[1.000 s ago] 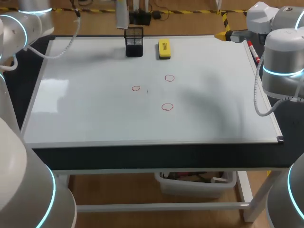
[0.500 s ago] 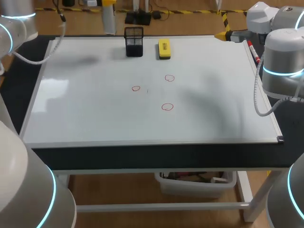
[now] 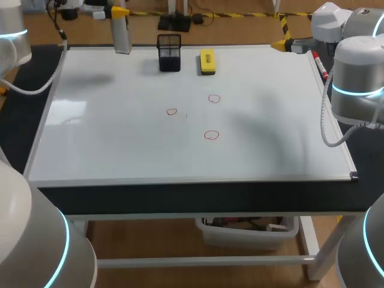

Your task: Pick up the inspection probe, press it on each red-marked spot on the whiteboard one by one, put down the probe, pick up the eraser, and wipe off all the red marks.

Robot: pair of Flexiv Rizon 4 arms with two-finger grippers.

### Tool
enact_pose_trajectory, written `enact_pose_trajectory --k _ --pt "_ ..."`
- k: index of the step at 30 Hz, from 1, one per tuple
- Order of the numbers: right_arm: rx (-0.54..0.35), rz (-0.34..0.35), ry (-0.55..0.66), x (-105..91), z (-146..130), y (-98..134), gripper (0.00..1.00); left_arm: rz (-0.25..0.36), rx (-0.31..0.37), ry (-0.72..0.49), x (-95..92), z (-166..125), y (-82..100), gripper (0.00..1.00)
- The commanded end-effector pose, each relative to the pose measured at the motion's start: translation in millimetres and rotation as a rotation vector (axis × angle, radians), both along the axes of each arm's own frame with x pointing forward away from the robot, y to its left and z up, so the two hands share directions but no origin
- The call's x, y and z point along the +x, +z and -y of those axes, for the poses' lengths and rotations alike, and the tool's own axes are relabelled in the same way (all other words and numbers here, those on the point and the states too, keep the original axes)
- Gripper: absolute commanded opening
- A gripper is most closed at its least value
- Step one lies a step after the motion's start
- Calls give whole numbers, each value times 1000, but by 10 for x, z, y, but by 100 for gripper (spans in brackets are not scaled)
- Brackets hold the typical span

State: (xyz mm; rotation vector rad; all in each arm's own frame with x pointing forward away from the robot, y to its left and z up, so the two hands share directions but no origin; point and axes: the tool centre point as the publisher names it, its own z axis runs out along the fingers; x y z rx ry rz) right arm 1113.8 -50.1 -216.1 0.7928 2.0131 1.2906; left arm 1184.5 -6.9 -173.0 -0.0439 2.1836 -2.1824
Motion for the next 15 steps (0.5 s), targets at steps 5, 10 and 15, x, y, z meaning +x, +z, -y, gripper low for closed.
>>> enact_pose_trajectory --k 5,10,15 --pt "0 0 0 0 0 0 100 6 -8 78 -197 -153 -85 0" --pt "0 0 0 0 0 0 100 -9 12 106 -254 -220 -185 0" --pt "0 0 0 0 0 0 100 -13 2 124 -299 -285 -238 0"
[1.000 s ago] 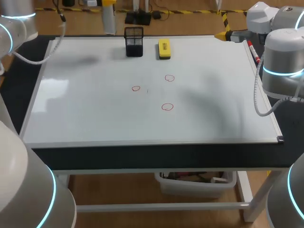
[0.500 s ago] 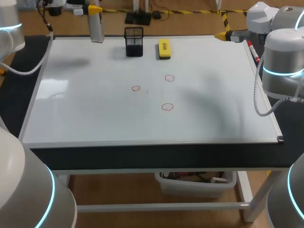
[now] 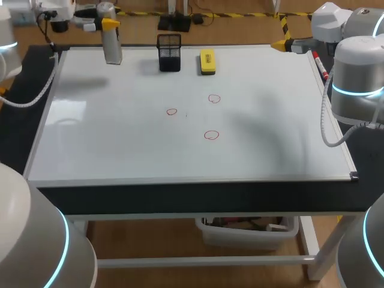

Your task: Pick up the inspection probe, press it on each red-marked spot on the whiteboard one by one, put down the probe, pick up the eraser, and wipe off all the red marks.

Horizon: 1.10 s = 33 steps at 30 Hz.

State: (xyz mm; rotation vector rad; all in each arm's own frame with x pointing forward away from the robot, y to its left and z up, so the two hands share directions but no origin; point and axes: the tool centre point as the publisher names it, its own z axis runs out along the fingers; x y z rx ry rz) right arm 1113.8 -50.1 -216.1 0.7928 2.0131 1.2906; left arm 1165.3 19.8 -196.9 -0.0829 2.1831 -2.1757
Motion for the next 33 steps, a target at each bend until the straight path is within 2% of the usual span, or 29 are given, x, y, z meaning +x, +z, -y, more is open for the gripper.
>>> enact_pose_trajectory --k 1,18,33 --pt "0 0 0 0 0 0 100 1 -1 108 -120 -25 -10 0" --pt "0 0 0 0 0 0 100 -16 -23 143 -179 -147 -261 0" --pt "0 0 0 0 0 0 100 -27 -12 145 -124 -184 -304 0"
